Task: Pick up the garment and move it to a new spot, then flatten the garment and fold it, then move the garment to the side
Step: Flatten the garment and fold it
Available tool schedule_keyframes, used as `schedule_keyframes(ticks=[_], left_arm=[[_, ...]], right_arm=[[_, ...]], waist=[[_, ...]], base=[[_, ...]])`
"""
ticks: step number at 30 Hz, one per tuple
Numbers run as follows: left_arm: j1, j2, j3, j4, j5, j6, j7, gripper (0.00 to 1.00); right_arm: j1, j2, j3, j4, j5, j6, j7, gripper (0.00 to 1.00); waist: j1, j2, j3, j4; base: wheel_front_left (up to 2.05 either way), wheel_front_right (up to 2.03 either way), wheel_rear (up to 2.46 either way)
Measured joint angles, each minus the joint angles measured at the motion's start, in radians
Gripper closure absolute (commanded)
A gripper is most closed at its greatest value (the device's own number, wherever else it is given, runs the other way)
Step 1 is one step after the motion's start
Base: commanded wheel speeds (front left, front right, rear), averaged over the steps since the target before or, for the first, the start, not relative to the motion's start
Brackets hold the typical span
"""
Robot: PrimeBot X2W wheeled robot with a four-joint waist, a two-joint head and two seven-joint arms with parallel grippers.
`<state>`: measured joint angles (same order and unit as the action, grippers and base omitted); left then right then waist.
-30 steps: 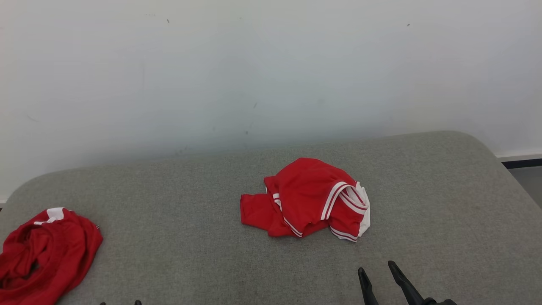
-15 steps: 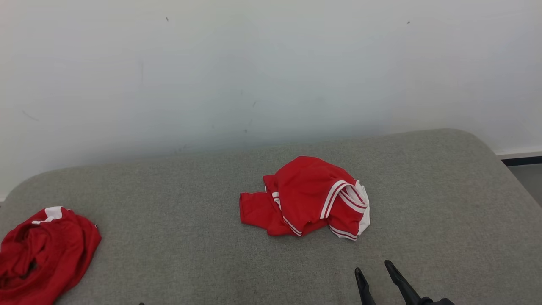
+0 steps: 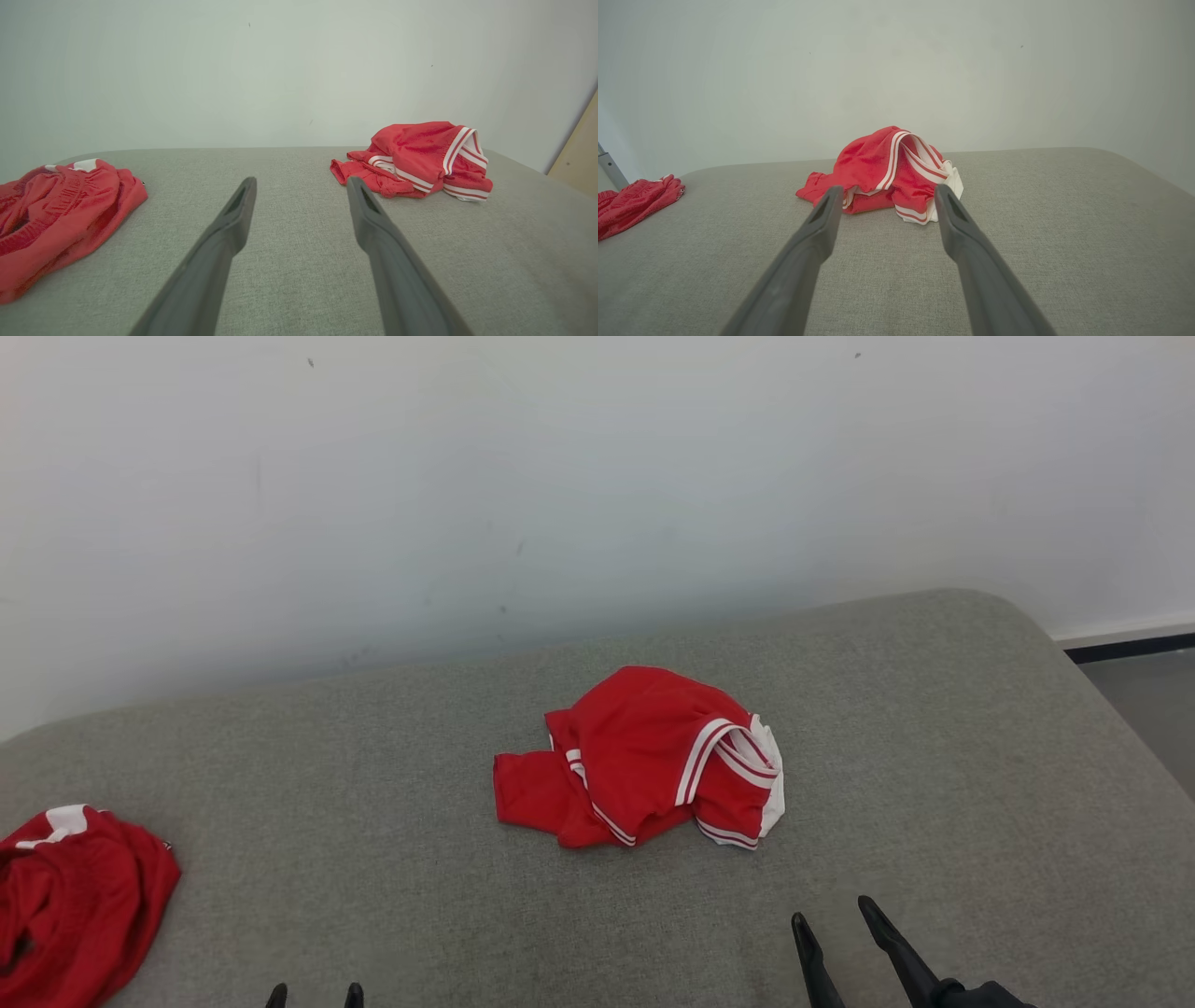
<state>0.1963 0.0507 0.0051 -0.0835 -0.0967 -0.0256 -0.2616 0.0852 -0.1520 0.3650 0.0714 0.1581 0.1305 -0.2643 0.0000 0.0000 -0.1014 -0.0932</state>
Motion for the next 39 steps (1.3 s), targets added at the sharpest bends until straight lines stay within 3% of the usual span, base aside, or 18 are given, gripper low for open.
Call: schedule_keyframes(ticks=[15,28,39], left_arm=[[-0.145,0.000,-0.128,0.089,0.001,-0.021,0.000,0.00],[-0.406,-0.001,-0.296,0.243,0.008,-0.070,0.000,0.00],[-0.699,-0.001,-0.442,0.495,0.036,-0.043,0.000,0.00]], right_arm=[[-0.040,-0.012,-0.008,-0.016,-0.004,0.000,0.000,0.00],[-0.103,-0.022,-0.029,-0.041,-0.012,0.000,0.000,0.00],[-0.164,0.002,-0.033,-0.047,-0.013,0.000,0.000,0.00]], waist=[[0.0001,0.0001,0.079,-0.071],[0.0002,0.0001,0.211,-0.100],[0.0003,0.0002,0.352,-0.130]], base=[[0.00,0.00,0.00],[0.00,0.00,0.00],[0.00,0.00,0.00]])
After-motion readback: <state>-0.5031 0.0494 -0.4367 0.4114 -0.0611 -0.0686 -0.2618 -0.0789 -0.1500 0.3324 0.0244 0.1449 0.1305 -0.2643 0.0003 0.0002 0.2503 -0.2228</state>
